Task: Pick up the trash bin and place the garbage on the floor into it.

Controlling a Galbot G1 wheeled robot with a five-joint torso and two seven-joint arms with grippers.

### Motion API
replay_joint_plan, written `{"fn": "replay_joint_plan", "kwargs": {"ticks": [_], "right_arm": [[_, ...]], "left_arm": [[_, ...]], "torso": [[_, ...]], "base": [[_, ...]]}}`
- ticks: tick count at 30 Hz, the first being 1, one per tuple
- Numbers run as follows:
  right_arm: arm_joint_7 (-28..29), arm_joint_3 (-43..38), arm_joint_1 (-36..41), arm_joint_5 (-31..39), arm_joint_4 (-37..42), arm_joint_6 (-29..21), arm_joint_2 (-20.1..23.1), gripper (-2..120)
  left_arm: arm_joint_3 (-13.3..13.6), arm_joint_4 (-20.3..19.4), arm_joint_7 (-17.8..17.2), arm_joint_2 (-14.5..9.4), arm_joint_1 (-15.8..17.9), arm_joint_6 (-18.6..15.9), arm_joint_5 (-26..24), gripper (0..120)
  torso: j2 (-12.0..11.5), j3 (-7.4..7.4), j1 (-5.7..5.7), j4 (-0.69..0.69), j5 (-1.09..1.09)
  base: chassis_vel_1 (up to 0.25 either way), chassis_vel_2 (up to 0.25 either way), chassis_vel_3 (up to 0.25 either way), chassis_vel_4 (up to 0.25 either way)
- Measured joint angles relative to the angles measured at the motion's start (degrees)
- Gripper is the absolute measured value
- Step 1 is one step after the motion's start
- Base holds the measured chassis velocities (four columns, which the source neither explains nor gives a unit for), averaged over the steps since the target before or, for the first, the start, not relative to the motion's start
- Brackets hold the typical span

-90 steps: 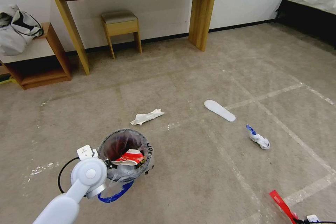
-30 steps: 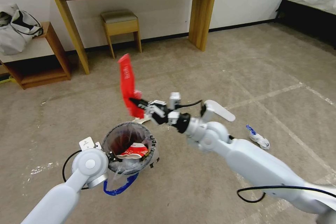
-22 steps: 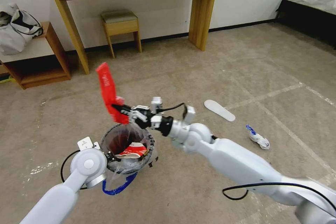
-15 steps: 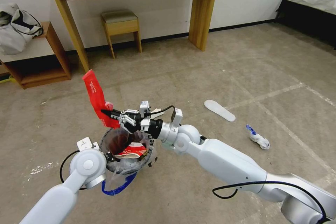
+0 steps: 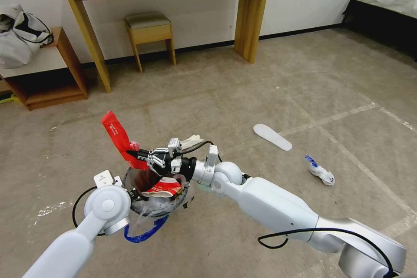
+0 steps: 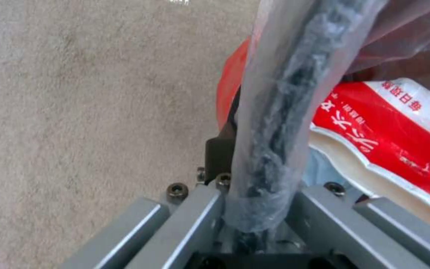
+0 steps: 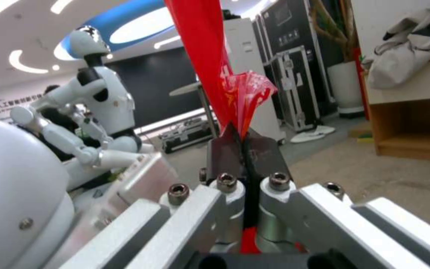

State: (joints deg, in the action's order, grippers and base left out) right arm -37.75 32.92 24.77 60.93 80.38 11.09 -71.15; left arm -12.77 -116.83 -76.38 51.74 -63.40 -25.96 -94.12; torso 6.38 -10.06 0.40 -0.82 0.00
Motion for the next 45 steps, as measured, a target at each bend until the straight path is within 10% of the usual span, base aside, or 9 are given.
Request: {"fn": "replay_joint_plan", "kwargs": {"ticks": [45], "right_arm": [[0.6,2.4,1.4,-4.4,-5.3,1.5,-0.9,0]], "left_arm": [[0.2,-0.8,-0.3,-0.2,-0.5,-0.1,0.1,0]], "torso": [[0.0,0.00,0.00,0.00,0.00]], "base": [[0.000,0.000,0.000,0.000]]}}
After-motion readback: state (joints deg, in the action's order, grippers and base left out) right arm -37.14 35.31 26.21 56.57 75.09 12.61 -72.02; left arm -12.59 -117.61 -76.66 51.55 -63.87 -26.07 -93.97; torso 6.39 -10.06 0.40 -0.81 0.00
